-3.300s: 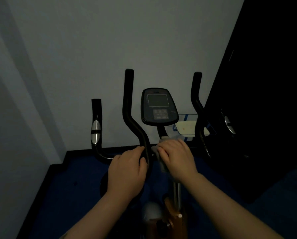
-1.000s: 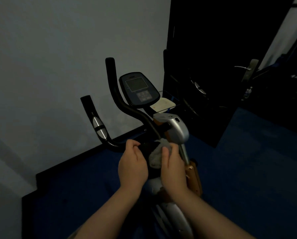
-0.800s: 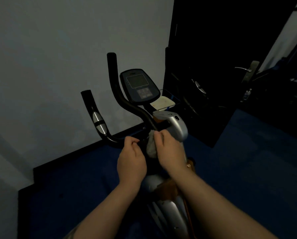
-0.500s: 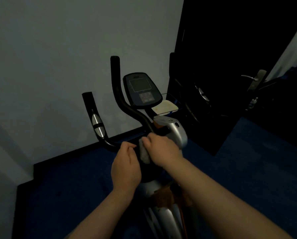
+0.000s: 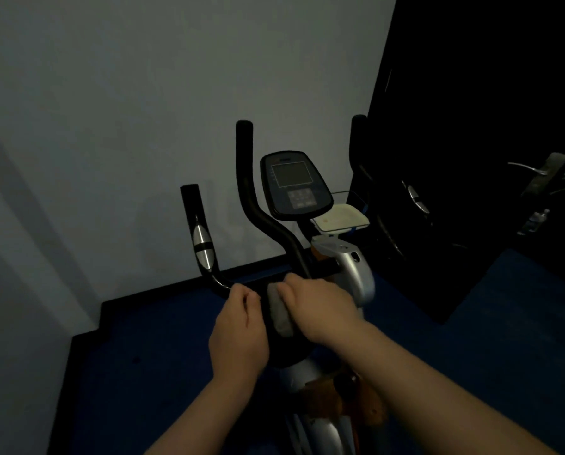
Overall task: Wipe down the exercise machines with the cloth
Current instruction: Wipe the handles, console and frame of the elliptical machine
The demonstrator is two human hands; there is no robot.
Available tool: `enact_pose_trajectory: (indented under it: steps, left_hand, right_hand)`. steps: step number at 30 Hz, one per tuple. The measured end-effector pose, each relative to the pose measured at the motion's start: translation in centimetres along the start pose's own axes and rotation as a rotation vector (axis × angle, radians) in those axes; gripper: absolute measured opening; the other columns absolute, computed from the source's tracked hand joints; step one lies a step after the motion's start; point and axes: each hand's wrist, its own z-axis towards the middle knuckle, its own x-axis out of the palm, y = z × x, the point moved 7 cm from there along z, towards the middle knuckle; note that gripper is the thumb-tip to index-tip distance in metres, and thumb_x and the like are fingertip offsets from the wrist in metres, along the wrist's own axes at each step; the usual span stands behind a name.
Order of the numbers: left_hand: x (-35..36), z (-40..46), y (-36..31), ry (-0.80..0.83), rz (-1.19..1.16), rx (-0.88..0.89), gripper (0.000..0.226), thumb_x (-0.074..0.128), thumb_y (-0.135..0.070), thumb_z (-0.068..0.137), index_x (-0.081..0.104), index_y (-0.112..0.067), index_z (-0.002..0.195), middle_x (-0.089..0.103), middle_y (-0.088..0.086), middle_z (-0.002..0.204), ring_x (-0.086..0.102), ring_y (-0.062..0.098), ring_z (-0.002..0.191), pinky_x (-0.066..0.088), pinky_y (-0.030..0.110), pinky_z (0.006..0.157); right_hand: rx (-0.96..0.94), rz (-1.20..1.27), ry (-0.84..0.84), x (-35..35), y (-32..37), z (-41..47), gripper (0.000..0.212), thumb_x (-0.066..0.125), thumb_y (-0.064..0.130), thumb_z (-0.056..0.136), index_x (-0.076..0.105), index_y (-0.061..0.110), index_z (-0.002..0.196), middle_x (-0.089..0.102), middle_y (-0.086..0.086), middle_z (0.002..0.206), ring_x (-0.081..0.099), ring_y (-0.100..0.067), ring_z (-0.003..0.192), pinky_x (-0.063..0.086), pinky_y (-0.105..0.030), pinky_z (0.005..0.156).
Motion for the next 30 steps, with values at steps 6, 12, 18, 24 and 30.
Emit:
enact_pose_trajectory:
  steps: [6, 12, 18, 24, 30]
  left_hand:
    - [-0.2, -0.1, -0.1, -0.026, -0.011, -0.003, 0.028, 0.035, -0.030, 0.100, 0.048, -0.023, 0.076, 0.055, 0.001, 0.064, 0.052, 0.020, 0.059, 0.033, 0.033, 0.051]
    - [-0.1, -0.3, -0.2, -0.028, -0.039, -0.028, 0.028, 0.036, -0.027, 0.101, 0.051, -0.024, 0.077, 0.058, 0.000, 0.066, 0.054, 0.018, 0.061, 0.041, 0.041, 0.053]
    - [-0.1, -0.2, 0.1, -0.037, -0.047, -0.039, 0.028, 0.037, -0.026, 0.102, 0.051, -0.025, 0.077, 0.056, -0.001, 0.065, 0.053, 0.016, 0.059, 0.042, 0.041, 0.053]
    - [0.0, -0.3, 0.0, -0.035, -0.090, -0.071, 0.028, 0.037, -0.027, 0.102, 0.052, -0.024, 0.078, 0.059, 0.001, 0.067, 0.056, 0.019, 0.062, 0.045, 0.045, 0.056]
    - [0.0, -0.4, -0.1, -0.049, -0.106, -0.088, 0.028, 0.038, -0.026, 0.102, 0.051, -0.023, 0.077, 0.057, 0.000, 0.066, 0.052, 0.016, 0.059, 0.041, 0.039, 0.054]
  right_hand:
    - [0.002, -0.036, -0.063, 0.1, -0.1, 0.9, 0.028, 0.045, 0.019, 0.098, 0.043, 0.010, 0.125, 0.052, -0.009, 0.119, 0.057, -0.030, 0.101, 0.039, -0.036, 0.063]
    - [0.238, 0.470, -0.293, 1.9, -2.0, -2.3, 0.028, 0.025, 0.046, 0.102, 0.042, 0.023, 0.100, 0.057, 0.002, 0.089, 0.057, -0.015, 0.077, 0.043, -0.033, 0.061]
    - [0.301, 0.771, -0.559, 3.0, -1.8, -2.7, 0.034, 0.022, 0.052, 0.096, 0.045, 0.028, 0.090, 0.057, 0.007, 0.079, 0.057, -0.010, 0.071, 0.048, -0.034, 0.062]
    - [0.358, 1.173, -0.636, 6.1, -1.2, -5.6, 0.028, 0.028, 0.056, 0.091, 0.042, 0.039, 0.108, 0.063, 0.011, 0.094, 0.062, -0.002, 0.082, 0.052, -0.023, 0.065]
    - [0.416, 1.282, -0.685, 5.7, -0.8, -4.9, 0.024, 0.033, 0.047, 0.095, 0.047, 0.034, 0.109, 0.063, 0.010, 0.095, 0.061, 0.000, 0.084, 0.050, -0.017, 0.067]
